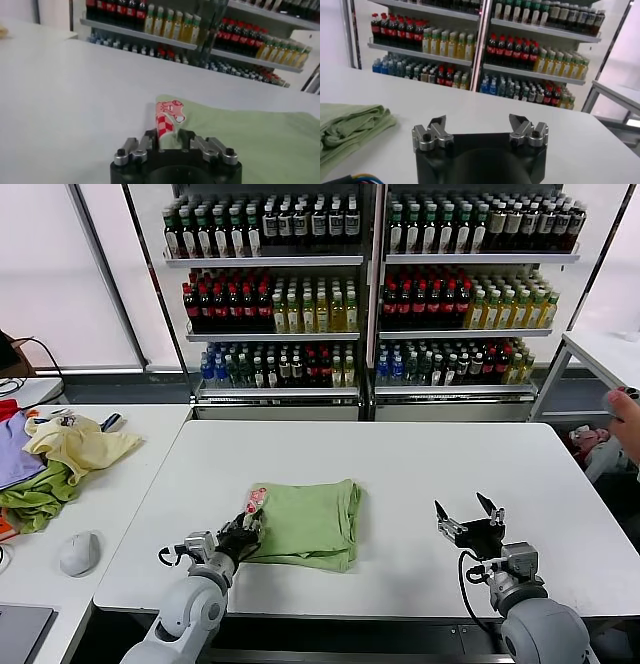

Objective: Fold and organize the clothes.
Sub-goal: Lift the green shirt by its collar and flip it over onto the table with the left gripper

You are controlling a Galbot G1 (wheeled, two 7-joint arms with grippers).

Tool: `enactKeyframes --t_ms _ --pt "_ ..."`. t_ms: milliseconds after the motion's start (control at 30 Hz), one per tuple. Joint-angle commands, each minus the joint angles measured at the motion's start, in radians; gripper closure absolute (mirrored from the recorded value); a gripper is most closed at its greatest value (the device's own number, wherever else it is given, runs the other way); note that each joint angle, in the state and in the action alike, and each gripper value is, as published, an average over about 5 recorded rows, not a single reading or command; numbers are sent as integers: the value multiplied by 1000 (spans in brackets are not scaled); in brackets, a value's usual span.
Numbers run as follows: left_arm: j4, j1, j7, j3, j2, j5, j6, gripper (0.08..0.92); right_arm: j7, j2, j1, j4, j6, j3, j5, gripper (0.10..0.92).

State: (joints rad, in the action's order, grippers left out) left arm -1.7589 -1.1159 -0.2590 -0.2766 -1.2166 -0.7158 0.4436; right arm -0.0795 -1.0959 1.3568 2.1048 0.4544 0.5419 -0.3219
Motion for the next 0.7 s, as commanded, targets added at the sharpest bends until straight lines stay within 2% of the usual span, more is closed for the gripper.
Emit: enactKeyframes --t_ms 33,167,267,500,700 --pt "5 -3 42 -53 -13 -322 29 701 0 -1 4 4 0 4 0 203" --pt "8 -3 52 -94 -25 -443 35 810 -1 -3 10 6 0 7 0 203" --pt "5 -2 53 -134 -33 -520 37 860 -1 -6 12 7 0 8 0 203" --pt "-10 -7 36 -264 -35 -697 54 869 -1 -9 12 7 0 8 -1 203" --pt "-22 -20 21 -420 37 -791 91 869 0 -9 6 4 -3 7 -5 203"
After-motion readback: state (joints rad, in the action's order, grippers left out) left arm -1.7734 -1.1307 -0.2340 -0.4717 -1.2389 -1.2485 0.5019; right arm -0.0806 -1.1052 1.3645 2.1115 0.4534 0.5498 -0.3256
